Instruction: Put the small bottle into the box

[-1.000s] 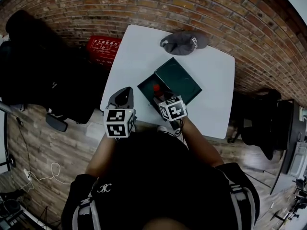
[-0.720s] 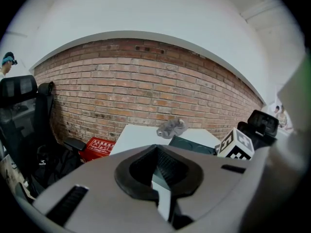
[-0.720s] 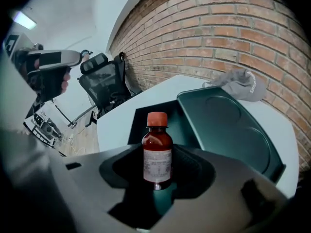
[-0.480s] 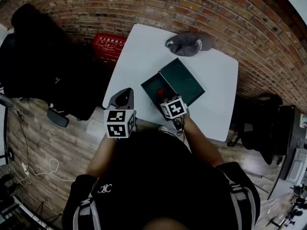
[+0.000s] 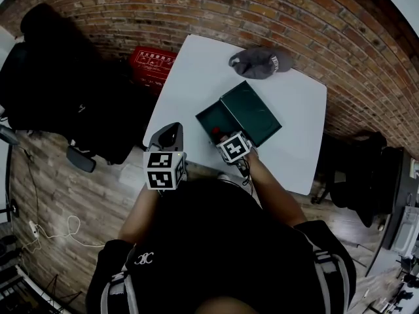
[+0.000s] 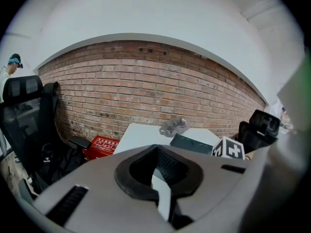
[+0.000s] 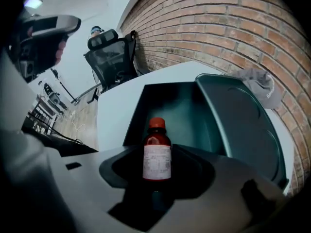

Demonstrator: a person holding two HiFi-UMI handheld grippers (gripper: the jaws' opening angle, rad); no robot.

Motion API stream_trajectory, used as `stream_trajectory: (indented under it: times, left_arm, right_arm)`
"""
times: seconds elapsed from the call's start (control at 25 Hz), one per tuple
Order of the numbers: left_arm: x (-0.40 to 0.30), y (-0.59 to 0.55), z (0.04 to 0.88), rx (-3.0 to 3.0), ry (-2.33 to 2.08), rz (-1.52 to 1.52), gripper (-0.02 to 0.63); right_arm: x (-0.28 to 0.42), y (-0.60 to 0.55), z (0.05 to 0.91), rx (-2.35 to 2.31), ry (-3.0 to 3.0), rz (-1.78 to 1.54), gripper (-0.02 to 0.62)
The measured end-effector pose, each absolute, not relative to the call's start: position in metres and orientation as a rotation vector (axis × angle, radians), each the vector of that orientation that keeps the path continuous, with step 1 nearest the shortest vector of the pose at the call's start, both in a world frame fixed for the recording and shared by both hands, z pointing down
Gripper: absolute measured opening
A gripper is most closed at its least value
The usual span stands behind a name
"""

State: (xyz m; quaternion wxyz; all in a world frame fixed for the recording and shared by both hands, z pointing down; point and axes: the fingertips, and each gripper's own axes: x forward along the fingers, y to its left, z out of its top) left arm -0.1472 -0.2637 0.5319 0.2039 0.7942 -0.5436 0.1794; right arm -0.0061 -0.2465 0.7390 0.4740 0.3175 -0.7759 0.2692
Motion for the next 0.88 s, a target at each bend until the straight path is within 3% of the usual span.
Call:
stream_trajectory:
  times: [0.88]
  left_arm:
    - [-0.162, -0.252, 0.538, 2.188, -1.538, 0.524, 0.005]
  right_arm:
    - [-0.006, -0.254, 0.717, 0.861, -1.934, 0.705, 0.215]
